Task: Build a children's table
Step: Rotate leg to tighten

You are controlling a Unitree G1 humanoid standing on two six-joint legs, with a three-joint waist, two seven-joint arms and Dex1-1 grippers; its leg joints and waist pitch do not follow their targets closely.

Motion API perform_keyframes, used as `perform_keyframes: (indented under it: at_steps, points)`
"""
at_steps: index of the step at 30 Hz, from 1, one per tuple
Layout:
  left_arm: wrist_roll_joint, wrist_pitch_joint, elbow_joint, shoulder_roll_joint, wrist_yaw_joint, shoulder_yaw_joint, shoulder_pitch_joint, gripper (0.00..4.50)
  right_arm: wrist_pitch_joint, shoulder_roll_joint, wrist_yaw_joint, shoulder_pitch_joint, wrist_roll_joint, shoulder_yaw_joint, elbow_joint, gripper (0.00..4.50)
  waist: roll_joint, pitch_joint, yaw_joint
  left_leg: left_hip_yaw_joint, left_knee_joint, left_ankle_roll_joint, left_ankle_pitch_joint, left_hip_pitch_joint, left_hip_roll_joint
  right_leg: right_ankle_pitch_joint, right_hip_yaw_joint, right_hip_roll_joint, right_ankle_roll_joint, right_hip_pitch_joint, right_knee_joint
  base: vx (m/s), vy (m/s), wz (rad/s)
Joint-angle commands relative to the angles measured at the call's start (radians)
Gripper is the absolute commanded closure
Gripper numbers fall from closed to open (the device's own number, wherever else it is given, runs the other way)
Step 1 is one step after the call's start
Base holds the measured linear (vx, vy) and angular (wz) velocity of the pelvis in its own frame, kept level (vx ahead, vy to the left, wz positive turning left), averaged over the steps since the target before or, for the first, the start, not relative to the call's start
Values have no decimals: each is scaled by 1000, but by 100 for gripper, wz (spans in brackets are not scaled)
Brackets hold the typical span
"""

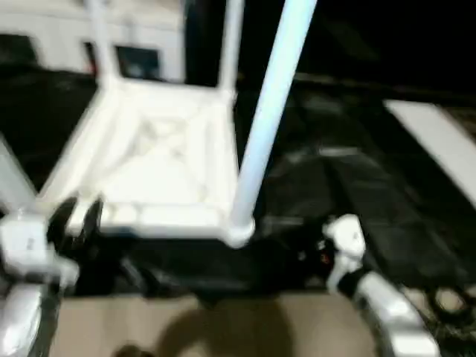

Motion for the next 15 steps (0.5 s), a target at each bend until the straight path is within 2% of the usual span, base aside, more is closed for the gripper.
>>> perform_keyframes:
  at_steps: [1, 2, 3, 4, 5, 6, 7, 9, 10, 11, 13, 15]
  points:
    - [-6, -29, -15, -5, 17, 10, -18, 198, 16, -20, 46, -9, 35, -6, -12, 0, -11, -27, -8, 6, -97, -27, -353, 12, 7, -442, 44, -22, -27, 12, -178, 0, 0, 0]
    - [4, -37, -14, -4, 26, 13, -14, 196, 23, -30, 66, -11, 44, -1, -18, 0, -6, -31, -3, 10, -108, -5, -385, 29, 11, -383, 43, -24, -52, 16, -186, -62, 6, 11]
    - [6, -46, -13, -7, 34, 17, -9, 196, 32, -40, 91, -13, 56, 9, -26, 0, -4, -29, -5, 11, -114, 2, -399, 31, 12, -388, 42, -24, -59, 16, -191, -62, 6, 11]
    - [24, -60, -13, -9, 52, 22, -6, 187, 41, -49, 115, -15, 64, 21, -33, 0, 5, -28, -8, 8, -125, -3, -416, 31, 16, -399, 38, -29, -64, 24, -201, -50, 29, 7]
    - [23, -70, -13, -18, 68, 30, -2, 170, 49, -54, 144, -17, 74, 36, -39, 0, 4, -25, -12, 5, -131, -12, -449, 32, 15, -429, 32, -32, -56, 29, -212, -42, 50, -4]
    - [38, -88, -11, -22, 91, 38, 3, 161, 56, -61, 169, -20, 83, 54, -41, 0, 3, -22, -16, 3, -135, -18, -465, 30, 14, -440, 28, -32, -48, 32, -217, -42, 50, -4]
    - [43, -93, -10, -23, 99, 40, 5, 161, 57, -62, 176, -21, 85, 60, -41, 0, 0, -18, -21, -2, -141, -25, -506, 37, 15, -469, 21, -36, -34, 33, -227, -32, 55, -8]
    - [45, -99, -2, -25, 114, 49, 9, 147, 52, -62, 187, -29, 79, 78, -33, 0, -3, -24, -29, -6, -144, -29, -512, 38, 14, -463, 19, -42, -29, 42, -233, -14, 52, -8]
    - [46, -102, 20, -25, 131, 69, 7, 147, 39, -45, 180, -51, 61, 93, -13, 0, -14, -27, -34, -7, -148, -27, -488, 31, 15, -430, 17, -42, -29, 50, -232, -6, 57, -13]
    - [41, -102, 30, -24, 135, 78, 3, 124, 39, -37, 180, -60, 61, 98, -8, 0, -13, -30, -34, -8, -153, -26, -462, 24, 14, -392, 19, -41, -32, 55, -224, 2, 57, -16]
    - [28, -97, 55, -20, 144, 98, -9, 121, 43, -22, 185, -78, 67, 112, -1, 0, -13, -27, -39, -8, -153, -28, -474, 28, 11, -392, 19, -42, -33, 47, -227, 1, 28, -8]
    - [18, -91, 74, -11, 147, 109, -25, 95, 49, -12, 190, -91, 72, 126, -1, 0, -16, -28, -41, -11, -152, -26, -478, 29, 11, -395, 22, -46, -33, 47, -228, 0, 0, 0]
